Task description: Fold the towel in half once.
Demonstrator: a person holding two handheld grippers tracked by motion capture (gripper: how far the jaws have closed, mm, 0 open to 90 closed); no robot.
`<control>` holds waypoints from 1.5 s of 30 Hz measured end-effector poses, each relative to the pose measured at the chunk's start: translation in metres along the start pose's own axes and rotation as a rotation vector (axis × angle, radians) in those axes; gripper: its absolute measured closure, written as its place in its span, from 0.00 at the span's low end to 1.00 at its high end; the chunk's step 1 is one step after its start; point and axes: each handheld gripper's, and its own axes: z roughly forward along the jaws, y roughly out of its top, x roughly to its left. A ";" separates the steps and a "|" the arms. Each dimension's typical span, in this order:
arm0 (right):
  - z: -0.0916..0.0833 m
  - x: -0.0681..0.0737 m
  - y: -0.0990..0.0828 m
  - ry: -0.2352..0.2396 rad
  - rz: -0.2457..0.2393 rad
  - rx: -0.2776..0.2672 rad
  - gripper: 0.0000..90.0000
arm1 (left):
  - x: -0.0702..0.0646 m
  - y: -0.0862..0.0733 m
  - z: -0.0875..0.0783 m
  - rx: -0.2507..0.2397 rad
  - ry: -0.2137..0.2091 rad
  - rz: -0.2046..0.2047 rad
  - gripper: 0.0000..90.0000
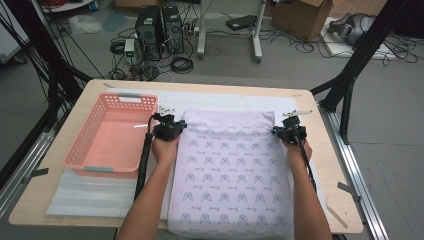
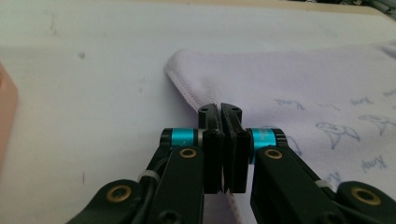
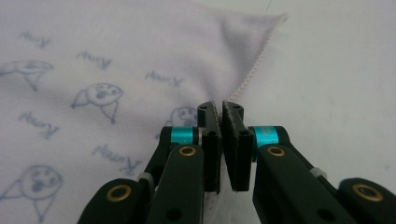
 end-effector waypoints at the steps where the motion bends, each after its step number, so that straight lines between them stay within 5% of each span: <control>1: -0.001 -0.001 0.004 -0.005 0.002 -0.016 0.96 | -0.001 0.005 0.000 -0.006 0.000 0.006 0.97; 9: -0.019 -0.005 0.030 -0.034 0.016 -0.125 0.96 | 0.003 0.034 -0.007 -0.075 -0.047 -0.047 0.97; 23: -0.063 -0.010 0.016 0.094 0.021 -0.175 0.96 | -0.004 0.039 -0.045 -0.067 -0.171 0.077 0.97; 28: -0.079 -0.003 0.003 0.112 0.002 -0.187 0.96 | -0.009 0.026 -0.063 -0.069 -0.221 0.077 0.97; 36: -0.103 0.011 -0.026 0.142 -0.018 -0.206 0.95 | -0.019 -0.002 -0.095 -0.066 -0.251 0.125 0.97; 45: -0.123 0.031 -0.061 0.151 -0.029 -0.218 0.95 | -0.029 -0.036 -0.124 -0.076 -0.271 0.123 0.96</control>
